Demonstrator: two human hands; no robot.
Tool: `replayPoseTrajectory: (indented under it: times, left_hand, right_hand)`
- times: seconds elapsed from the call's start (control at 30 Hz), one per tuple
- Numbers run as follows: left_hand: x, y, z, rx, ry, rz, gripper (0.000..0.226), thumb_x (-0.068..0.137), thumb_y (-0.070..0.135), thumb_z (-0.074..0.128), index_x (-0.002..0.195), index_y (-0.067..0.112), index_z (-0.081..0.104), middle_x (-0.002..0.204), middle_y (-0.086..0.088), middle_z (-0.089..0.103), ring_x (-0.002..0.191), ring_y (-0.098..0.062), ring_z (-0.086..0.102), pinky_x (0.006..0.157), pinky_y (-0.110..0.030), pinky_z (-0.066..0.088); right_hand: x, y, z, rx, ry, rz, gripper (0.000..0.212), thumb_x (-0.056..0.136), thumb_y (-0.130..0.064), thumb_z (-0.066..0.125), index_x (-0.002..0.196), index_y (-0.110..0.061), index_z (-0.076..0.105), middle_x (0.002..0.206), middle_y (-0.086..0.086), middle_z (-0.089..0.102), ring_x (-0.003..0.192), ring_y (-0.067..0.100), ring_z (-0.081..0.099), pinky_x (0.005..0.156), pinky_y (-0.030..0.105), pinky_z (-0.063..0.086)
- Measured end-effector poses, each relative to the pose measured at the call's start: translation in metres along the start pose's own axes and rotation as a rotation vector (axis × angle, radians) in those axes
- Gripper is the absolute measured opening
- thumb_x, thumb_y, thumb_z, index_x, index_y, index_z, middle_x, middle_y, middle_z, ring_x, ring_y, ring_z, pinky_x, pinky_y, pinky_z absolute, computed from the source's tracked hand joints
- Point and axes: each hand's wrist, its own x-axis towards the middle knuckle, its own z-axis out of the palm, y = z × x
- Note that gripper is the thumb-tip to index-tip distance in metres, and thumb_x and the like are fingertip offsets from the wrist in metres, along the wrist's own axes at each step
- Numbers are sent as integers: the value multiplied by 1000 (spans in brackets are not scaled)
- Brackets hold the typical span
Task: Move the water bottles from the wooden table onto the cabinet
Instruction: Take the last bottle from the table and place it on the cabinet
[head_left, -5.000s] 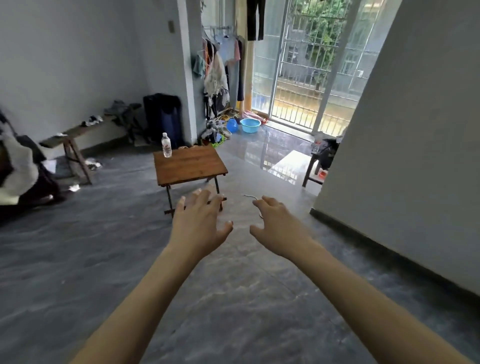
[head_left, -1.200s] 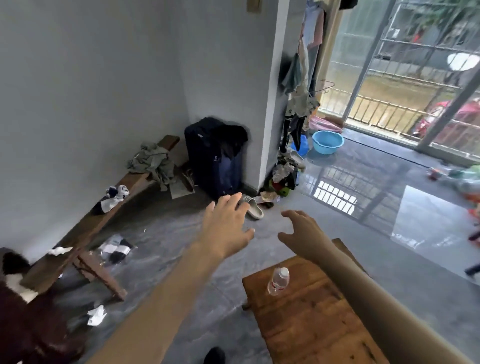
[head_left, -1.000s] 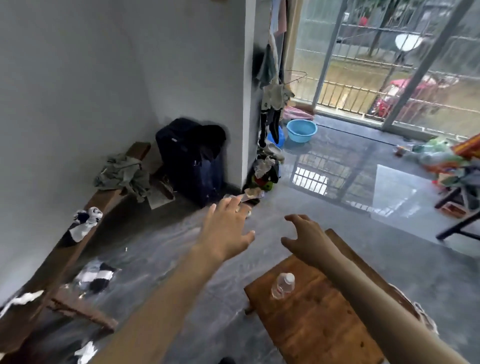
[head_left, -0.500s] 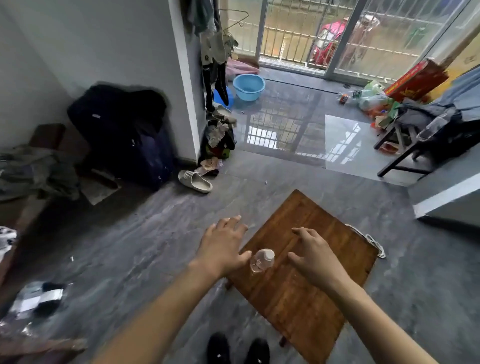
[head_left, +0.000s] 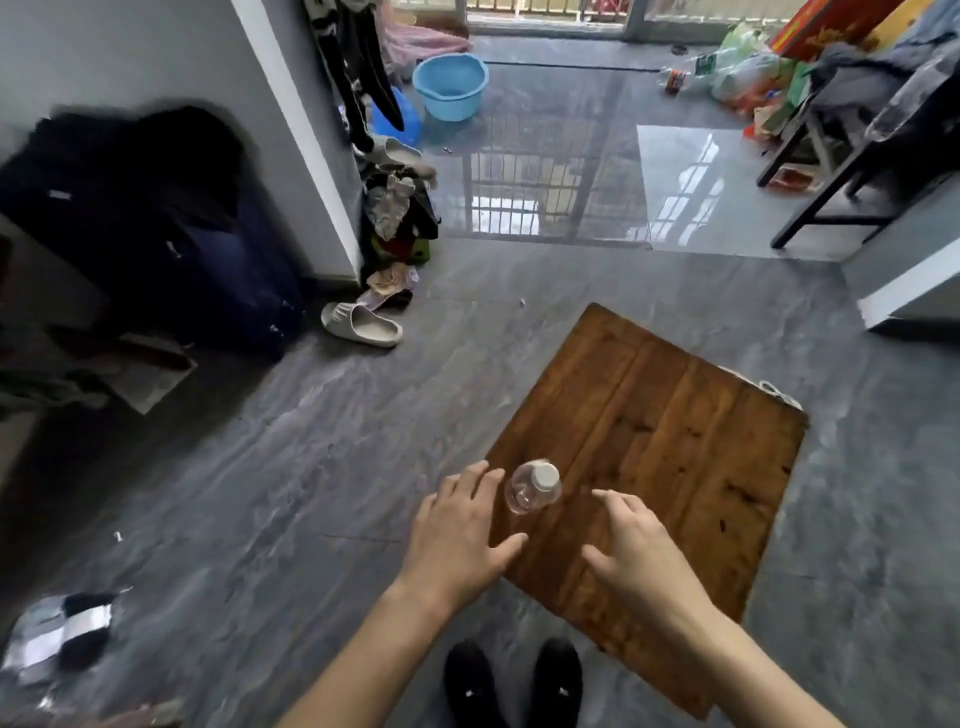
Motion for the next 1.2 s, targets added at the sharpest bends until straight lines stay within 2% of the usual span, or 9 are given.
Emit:
replayPoseTrajectory:
  times: [0.27, 0.5, 0.6, 0.67, 0.73, 0.87, 1.03, 1.13, 1.2]
  left_hand:
    - [38, -10, 66, -97, 38, 8, 100, 80, 62, 72, 158, 26, 22, 163, 8, 29, 146, -15, 33, 114, -39, 38]
    - [85, -26, 113, -312, 45, 39, 108, 70, 47, 89, 157, 24, 29, 159, 5, 35, 146, -14, 33, 119, -38, 33]
    - [94, -25, 132, -473, 86, 39, 91, 70, 36, 90, 146, 29, 42, 144, 9, 50, 131, -6, 46, 111, -26, 40]
    - [97, -26, 138, -564, 125, 28, 72, 71, 28, 90, 131, 33, 51, 123, 16, 62, 112, 5, 58, 95, -15, 47]
    - [98, -26, 136, -601, 156, 24, 64, 71, 26, 91, 123, 33, 55, 112, 18, 67, 104, 10, 62, 84, -6, 46]
    - [97, -16, 103, -649, 261, 56, 65, 68, 30, 94, 120, 35, 55, 107, 19, 70, 102, 6, 65, 86, -5, 45]
    - [85, 25, 13, -643, 274, 169, 73, 67, 34, 95, 124, 25, 51, 114, 14, 68, 107, -2, 66, 94, -18, 52]
    - [70, 62, -54, -668, 243, 250, 75, 67, 35, 95, 127, 22, 53, 118, 14, 68, 110, 0, 65, 96, -19, 52]
    - [57, 89, -99, -707, 242, 298, 75, 66, 36, 93, 128, 26, 53, 117, 16, 69, 111, 1, 65, 96, -15, 50]
  right_hand:
    - [40, 42, 59, 15, -63, 20, 68, 85, -30, 63, 147, -17, 39, 147, 2, 45, 133, 19, 45, 106, 32, 43]
    - [76, 66, 100, 53, -80, 21, 68, 87, -28, 61, 149, -17, 36, 150, 2, 42, 135, 19, 42, 109, 32, 40]
    - [83, 73, 115, 68, -89, 14, 68, 87, -27, 61, 149, -17, 36, 150, 3, 42, 135, 19, 43, 108, 33, 42]
    - [85, 76, 120, 64, -103, 7, 68, 87, -28, 61, 149, -18, 35, 150, 2, 41, 135, 19, 43, 108, 33, 42]
    - [87, 77, 121, 54, -114, 0, 68, 87, -29, 61, 149, -19, 35, 150, 1, 41, 135, 19, 42, 108, 33, 41]
    - [92, 72, 104, 100, -93, 11, 69, 87, -29, 63, 149, -21, 35, 147, 0, 44, 133, 17, 44, 109, 31, 40]
    - [74, 53, 46, 304, -57, 62, 66, 87, -28, 68, 146, -22, 40, 140, -1, 53, 128, 15, 51, 103, 25, 41]
    - [54, 35, -9, 607, -8, 90, 52, 89, -26, 66, 139, -23, 50, 133, -4, 60, 116, 8, 58, 93, 20, 47]
    - [35, 21, -49, 910, -14, 142, 41, 94, -24, 60, 134, -22, 54, 129, -2, 63, 110, 8, 63, 92, 26, 53]
